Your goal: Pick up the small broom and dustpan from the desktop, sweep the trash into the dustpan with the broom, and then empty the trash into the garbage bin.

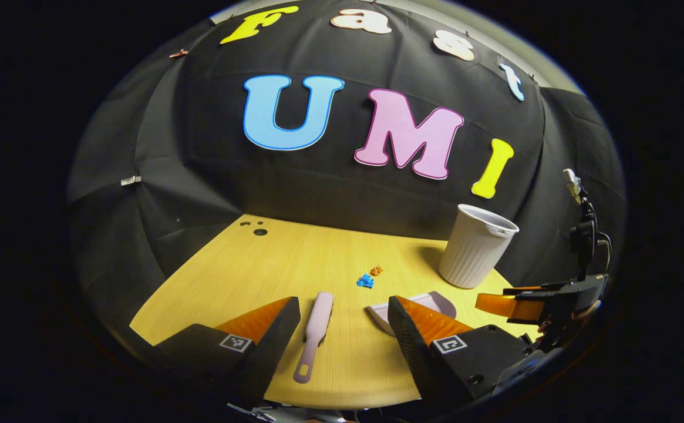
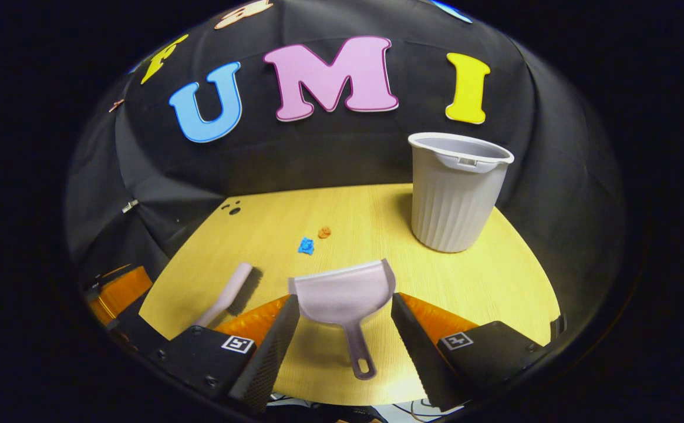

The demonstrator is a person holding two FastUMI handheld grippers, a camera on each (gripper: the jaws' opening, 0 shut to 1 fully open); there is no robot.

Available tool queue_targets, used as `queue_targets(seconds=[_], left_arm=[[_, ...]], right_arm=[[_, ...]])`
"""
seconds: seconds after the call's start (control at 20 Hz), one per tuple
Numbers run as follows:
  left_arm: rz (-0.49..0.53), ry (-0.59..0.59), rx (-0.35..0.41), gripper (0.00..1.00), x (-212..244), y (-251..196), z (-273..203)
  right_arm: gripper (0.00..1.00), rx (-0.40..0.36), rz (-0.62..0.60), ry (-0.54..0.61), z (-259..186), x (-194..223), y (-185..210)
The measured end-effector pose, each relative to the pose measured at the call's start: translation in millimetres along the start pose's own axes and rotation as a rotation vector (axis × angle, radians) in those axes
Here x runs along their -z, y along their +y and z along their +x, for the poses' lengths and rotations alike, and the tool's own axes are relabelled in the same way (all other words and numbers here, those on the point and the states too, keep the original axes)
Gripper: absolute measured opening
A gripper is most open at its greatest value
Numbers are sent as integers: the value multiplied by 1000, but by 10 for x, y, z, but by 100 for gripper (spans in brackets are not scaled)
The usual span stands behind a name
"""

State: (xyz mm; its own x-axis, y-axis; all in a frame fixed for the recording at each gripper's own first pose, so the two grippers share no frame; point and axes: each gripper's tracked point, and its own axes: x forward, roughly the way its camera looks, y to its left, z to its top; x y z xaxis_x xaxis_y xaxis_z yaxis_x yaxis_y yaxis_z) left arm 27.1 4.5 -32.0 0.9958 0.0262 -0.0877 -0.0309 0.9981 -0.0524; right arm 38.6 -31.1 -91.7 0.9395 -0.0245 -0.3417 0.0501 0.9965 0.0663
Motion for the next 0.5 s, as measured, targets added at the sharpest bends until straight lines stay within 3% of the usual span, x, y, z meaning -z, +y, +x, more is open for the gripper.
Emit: queue_targets(seconds=[0.25, 0.5], left_arm=[[-14, 25, -13, 96, 55, 77, 130], [13, 112, -20, 96, 246, 159, 361]], right_arm=[[99, 29, 67, 193, 344, 443, -128], [99, 33, 7, 344, 580, 849, -164]])
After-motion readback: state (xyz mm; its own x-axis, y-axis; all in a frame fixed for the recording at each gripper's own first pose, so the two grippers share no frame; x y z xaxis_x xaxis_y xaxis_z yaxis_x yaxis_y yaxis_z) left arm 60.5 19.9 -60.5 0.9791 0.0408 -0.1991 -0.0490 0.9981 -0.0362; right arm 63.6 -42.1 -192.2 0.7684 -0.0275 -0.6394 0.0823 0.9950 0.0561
